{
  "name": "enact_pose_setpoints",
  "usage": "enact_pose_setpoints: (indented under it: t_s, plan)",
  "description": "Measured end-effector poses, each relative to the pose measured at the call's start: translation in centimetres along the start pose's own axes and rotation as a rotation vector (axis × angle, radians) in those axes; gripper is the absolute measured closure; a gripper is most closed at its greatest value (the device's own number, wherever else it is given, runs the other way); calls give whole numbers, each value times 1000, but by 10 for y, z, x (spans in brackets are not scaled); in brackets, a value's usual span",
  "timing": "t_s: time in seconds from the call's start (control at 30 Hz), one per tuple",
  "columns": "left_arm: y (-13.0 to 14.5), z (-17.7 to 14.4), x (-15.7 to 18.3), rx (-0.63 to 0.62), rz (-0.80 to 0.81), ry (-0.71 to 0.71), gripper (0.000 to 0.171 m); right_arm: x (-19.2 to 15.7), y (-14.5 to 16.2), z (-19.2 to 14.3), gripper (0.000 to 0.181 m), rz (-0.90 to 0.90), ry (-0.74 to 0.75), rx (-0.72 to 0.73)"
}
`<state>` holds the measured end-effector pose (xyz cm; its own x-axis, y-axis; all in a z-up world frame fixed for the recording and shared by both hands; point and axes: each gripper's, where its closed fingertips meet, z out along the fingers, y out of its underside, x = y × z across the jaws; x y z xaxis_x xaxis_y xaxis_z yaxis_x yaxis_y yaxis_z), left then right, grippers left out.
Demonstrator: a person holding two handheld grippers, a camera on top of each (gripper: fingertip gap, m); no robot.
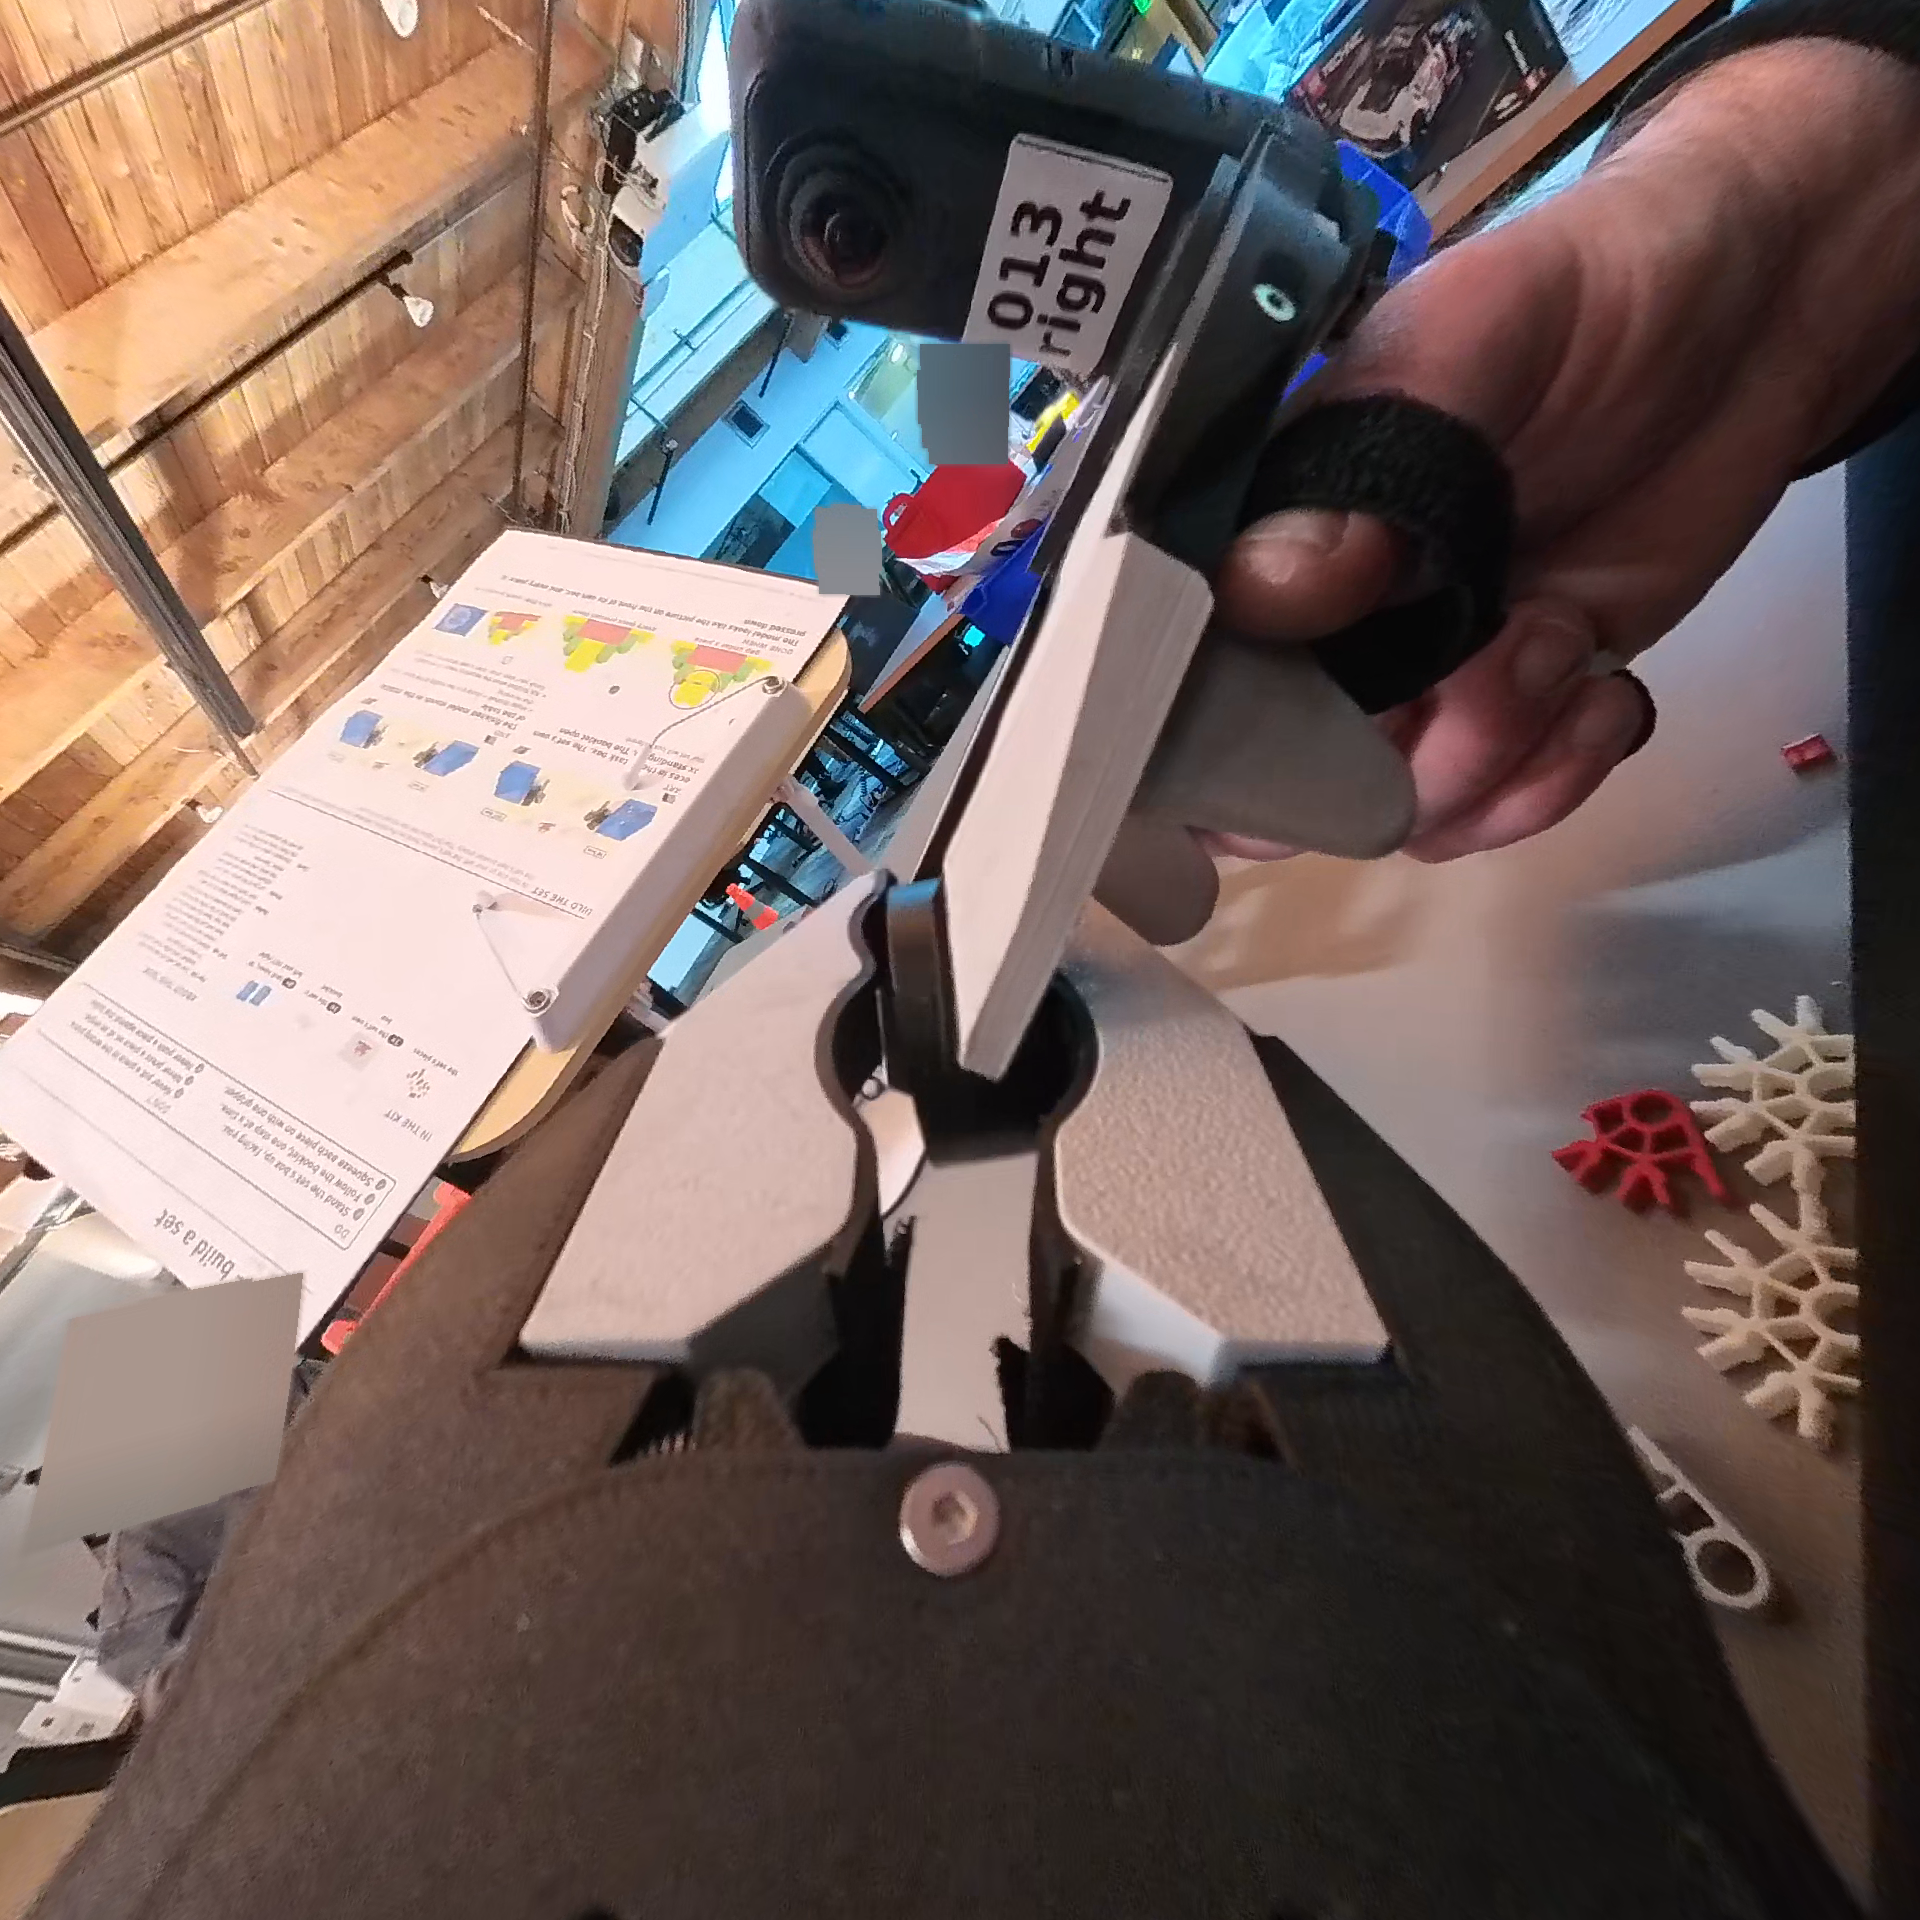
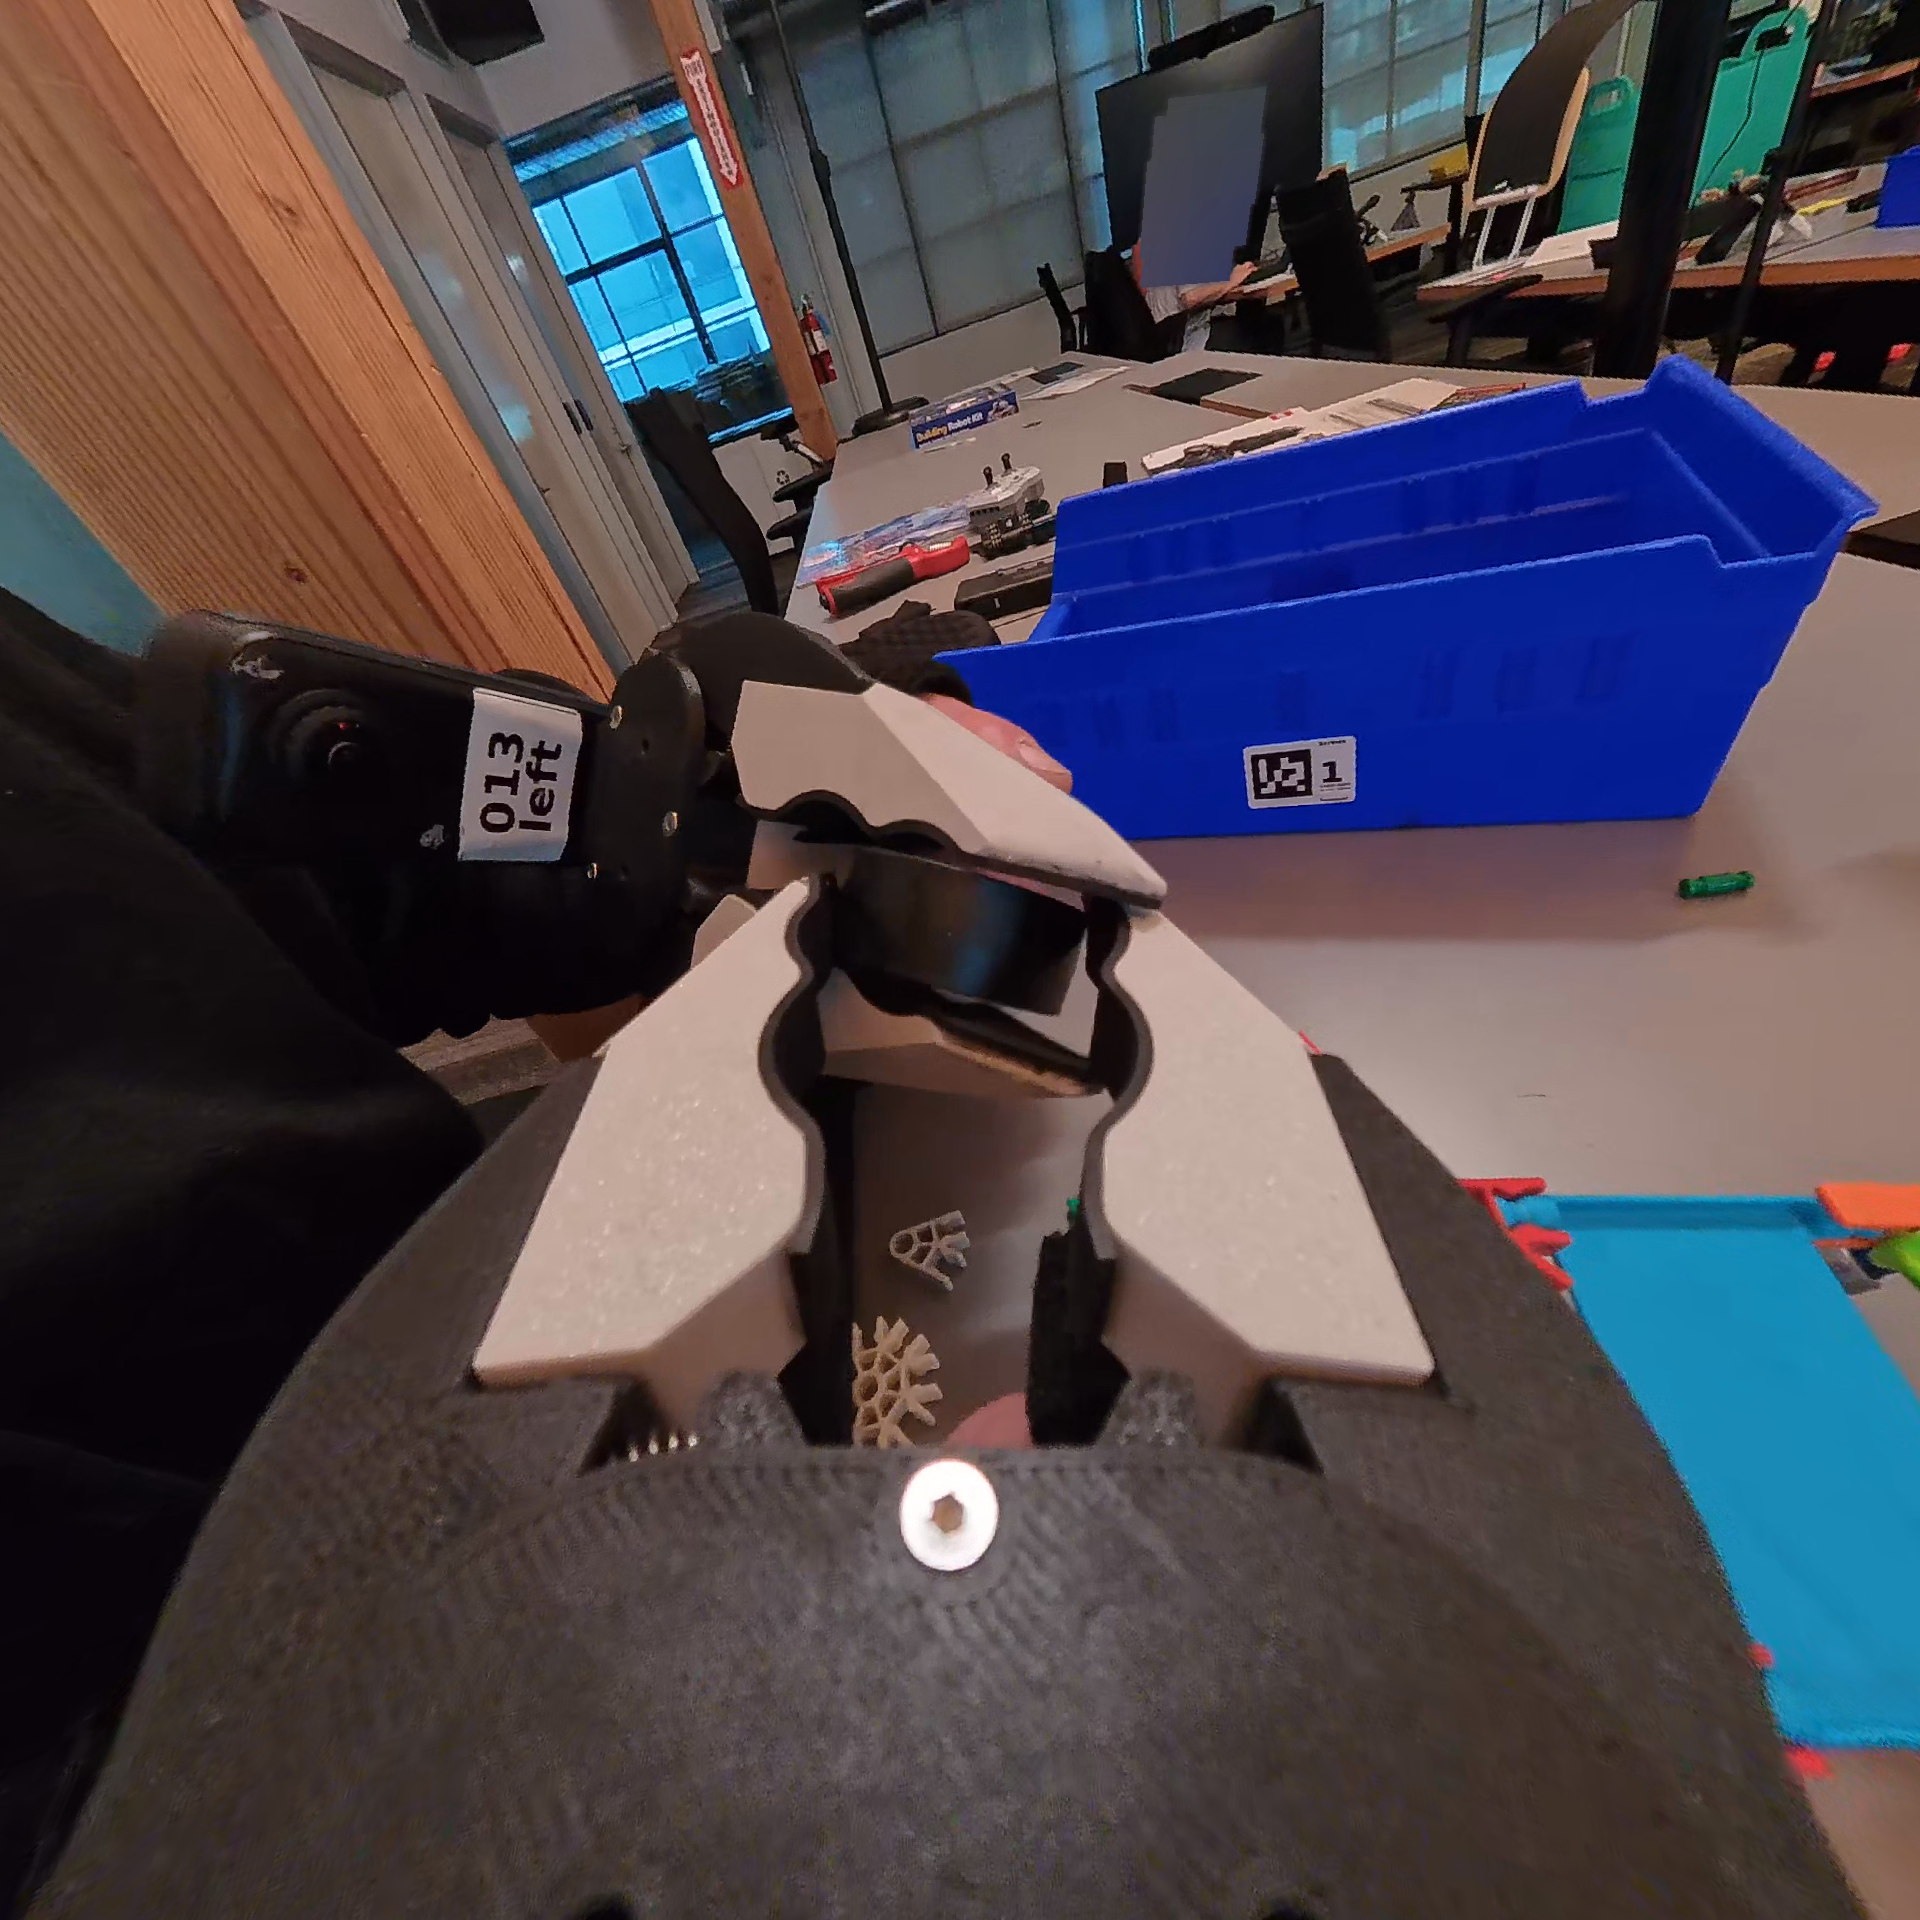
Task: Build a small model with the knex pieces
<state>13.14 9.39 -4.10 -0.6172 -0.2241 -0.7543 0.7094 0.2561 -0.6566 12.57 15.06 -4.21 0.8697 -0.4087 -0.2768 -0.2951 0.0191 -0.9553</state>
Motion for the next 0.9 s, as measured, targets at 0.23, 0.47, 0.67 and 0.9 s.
enact_pose_setpoints:
  t_s: [0.23,0.47,0.67,0.9]
  plan:
    - [6,5,5,-34,-33,27,106,1,-6,-3,134,21,-5,28]
    - [1,4,3,-11,-5,3,140,-4,0,0,134,18,-27,1]
    - [0,3,1,-7,0,-4,150,-4,1,0,134,24,-31,-1]
    - [1,3,-5,-15,-29,-24,127,5,-9,-6,134,49,2,49]
